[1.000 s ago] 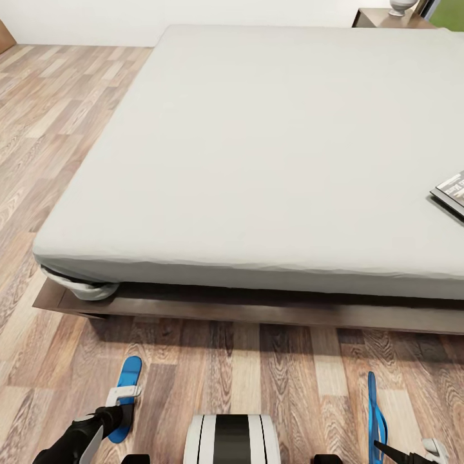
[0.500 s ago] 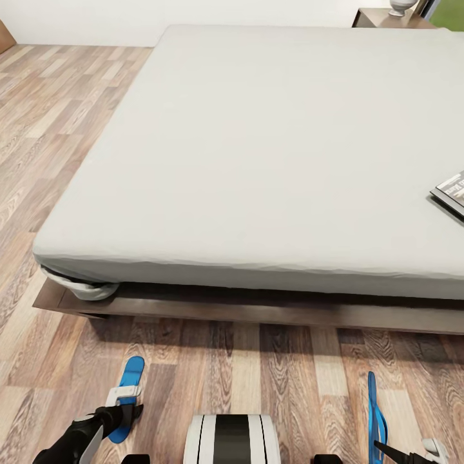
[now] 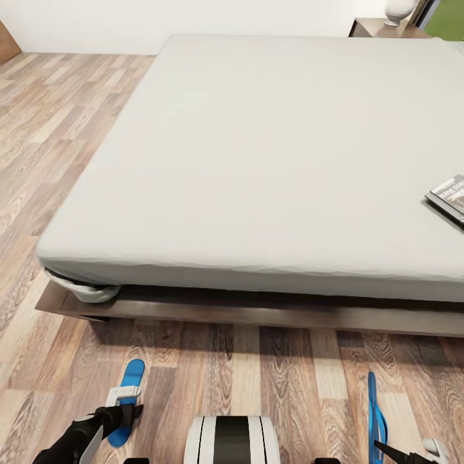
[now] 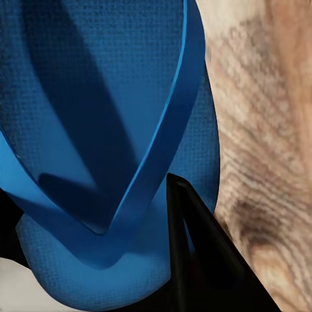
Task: In the bedroom, move the book from the bed onto either nightstand, and place the two sandals side by side next to the bed.
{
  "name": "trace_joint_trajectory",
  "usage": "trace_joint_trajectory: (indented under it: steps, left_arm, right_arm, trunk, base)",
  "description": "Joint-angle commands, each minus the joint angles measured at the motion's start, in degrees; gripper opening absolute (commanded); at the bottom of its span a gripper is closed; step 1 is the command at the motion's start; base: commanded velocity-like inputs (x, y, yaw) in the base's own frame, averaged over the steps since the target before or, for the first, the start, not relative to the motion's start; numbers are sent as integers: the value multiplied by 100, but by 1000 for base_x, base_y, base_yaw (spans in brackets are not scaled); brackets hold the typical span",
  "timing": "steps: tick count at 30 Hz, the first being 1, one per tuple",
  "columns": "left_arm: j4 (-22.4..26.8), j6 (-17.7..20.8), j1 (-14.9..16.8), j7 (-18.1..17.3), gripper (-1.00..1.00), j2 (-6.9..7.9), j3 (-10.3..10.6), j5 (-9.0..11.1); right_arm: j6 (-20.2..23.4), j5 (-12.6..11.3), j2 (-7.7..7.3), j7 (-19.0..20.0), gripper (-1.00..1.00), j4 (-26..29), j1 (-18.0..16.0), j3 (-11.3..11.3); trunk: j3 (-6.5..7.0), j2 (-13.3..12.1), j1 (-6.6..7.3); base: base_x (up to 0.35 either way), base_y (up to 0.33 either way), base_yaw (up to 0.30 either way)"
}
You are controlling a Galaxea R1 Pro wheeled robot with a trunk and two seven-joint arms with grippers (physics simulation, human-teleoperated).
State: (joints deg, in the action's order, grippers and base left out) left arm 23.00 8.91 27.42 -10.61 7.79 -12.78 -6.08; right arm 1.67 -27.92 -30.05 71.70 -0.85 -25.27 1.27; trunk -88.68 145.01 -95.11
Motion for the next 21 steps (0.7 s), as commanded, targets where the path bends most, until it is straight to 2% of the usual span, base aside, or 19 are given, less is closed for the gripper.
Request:
trace_joint_trajectory:
  steps: [1,13,21]
  left_arm:
    - [12,32,0,-46,100,-5,-49,-60]
    - [12,32,0,-53,100,2,-52,-60]
    - [18,25,0,-158,100,42,-60,-53]
  right_arm:
    - [35,-3,-1,28,-100,-9,-4,5]
    - [35,5,-1,28,-100,-8,-4,5]
    - [35,5,-1,28,-100,-9,-4,5]
  trunk:
    - [20,0,3]
    - [286,-16,34]
    - [286,-16,34]
  base:
    - [0,0,0]
    - [0,0,0]
    - [0,0,0]
